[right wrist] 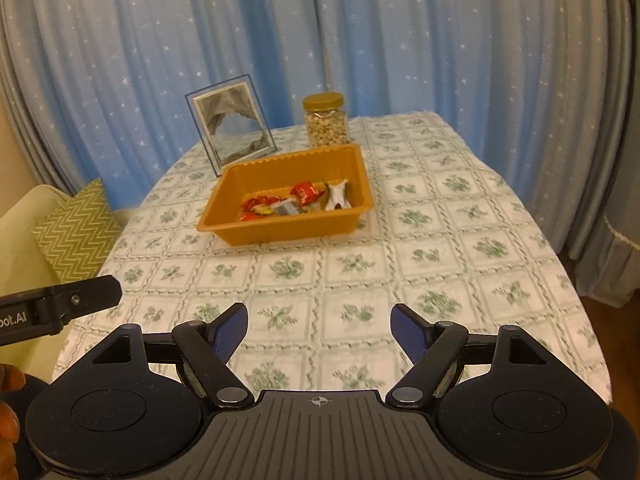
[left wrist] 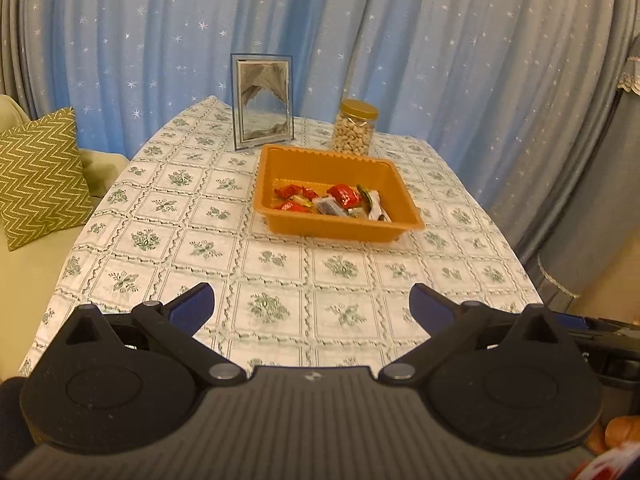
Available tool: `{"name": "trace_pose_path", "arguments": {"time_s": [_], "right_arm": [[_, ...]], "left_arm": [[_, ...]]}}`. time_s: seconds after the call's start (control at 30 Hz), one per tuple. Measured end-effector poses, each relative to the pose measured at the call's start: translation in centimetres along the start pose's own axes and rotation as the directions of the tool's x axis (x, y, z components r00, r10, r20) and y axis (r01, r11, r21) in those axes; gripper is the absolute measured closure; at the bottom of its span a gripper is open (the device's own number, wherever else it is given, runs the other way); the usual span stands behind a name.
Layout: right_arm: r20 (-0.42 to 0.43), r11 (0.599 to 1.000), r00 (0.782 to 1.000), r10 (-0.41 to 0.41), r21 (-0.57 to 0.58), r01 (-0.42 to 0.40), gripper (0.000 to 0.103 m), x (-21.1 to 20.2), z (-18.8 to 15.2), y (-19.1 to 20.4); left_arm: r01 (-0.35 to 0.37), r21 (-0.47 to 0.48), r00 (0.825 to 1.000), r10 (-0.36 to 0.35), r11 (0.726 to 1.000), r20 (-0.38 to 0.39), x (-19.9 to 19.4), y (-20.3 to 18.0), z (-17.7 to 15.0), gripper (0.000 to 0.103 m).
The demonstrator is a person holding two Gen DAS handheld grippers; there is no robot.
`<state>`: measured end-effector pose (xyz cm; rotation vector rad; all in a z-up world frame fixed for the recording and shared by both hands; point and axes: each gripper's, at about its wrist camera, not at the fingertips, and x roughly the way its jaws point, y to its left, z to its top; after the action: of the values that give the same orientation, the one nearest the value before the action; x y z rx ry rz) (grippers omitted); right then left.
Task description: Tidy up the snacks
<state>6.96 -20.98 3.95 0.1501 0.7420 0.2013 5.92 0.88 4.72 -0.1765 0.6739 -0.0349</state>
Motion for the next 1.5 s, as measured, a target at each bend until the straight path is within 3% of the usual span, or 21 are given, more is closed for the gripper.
{"name": "trace_pose_path", "arguments": {"time_s": [0.53,1.5], "right_arm": [[0.036,0.999,0.999,-0.036,-0.025,0.037,0.024,-5.6,-1.0,0.2],[0.047,0.998,0.998,-0.047,-0.049,0.049,0.023,-6.1,-1.9,0.4]], "left_arm": [[-0.049,0.026,0.999,0.049,0.998,0.001,-3.0,-0.9,-2.1,0.0],[-0.043,0.063,0.999,0.044,0.997,-0.011,-4.0,-1.9,-3.1,0.0]]}}
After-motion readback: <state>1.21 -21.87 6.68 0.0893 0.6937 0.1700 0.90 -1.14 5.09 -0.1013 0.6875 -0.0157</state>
